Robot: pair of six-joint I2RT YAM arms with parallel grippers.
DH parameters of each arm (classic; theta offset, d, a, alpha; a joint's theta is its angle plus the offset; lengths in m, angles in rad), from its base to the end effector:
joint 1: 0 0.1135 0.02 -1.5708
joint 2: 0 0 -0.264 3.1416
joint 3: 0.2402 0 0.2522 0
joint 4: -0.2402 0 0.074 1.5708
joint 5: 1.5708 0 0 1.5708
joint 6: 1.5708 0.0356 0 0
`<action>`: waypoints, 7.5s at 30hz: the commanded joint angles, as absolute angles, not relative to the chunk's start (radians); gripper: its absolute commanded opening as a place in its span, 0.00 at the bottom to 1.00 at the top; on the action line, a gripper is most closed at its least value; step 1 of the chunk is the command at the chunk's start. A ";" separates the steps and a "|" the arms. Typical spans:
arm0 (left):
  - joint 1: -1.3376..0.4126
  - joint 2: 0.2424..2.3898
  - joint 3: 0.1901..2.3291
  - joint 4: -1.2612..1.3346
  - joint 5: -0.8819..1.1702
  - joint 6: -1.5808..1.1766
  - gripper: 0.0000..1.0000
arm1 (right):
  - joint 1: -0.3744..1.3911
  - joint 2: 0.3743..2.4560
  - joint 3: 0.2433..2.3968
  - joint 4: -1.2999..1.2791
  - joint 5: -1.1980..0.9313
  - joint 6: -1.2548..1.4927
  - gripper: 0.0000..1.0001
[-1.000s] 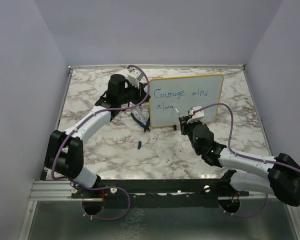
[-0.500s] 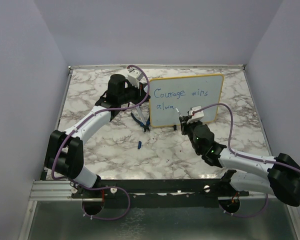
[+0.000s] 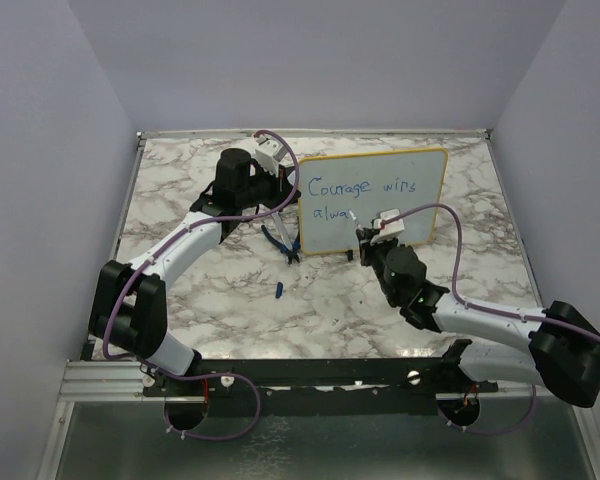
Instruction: Write a sentence on the whiteboard
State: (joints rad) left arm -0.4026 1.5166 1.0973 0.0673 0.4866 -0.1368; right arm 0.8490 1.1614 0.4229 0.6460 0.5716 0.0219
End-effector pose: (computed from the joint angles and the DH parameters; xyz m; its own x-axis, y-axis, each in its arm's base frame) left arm 0.3181 -0.1536 0.2958 -0.4165 0.0464 -0.9079 0.6999 0.6537 -0.2877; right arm 0.1730 0.1674 0.2255 -0.0670 -0.0483 -0.9966 -0.2740 0.9613 -0.0281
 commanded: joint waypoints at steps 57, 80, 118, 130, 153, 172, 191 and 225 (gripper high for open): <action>-0.413 1.491 1.101 0.048 0.519 -0.130 0.00 | 0.841 1.162 0.447 0.676 0.665 -0.034 0.01; -0.414 1.490 1.103 0.047 0.517 -0.127 0.00 | 0.845 1.193 0.411 0.579 0.599 0.119 0.01; -0.413 1.478 1.100 0.047 0.515 -0.127 0.00 | 0.838 1.073 0.410 0.575 0.681 0.074 0.01; -0.413 1.480 1.100 0.047 0.515 -0.126 0.00 | 0.802 1.105 0.421 0.636 0.647 0.032 0.01; -0.413 1.478 1.100 0.047 0.515 -0.123 0.00 | 0.788 1.175 0.445 0.645 0.586 0.028 0.01; -0.413 1.478 1.100 0.048 0.515 -0.123 0.00 | 0.788 1.155 0.417 0.568 0.585 0.089 0.01; -0.413 1.477 1.100 0.048 0.514 -0.125 0.00 | 0.788 1.128 0.400 0.507 0.680 0.136 0.01; -0.410 1.483 1.101 0.048 0.498 -0.132 0.00 | 0.790 1.030 0.372 0.505 0.565 0.100 0.01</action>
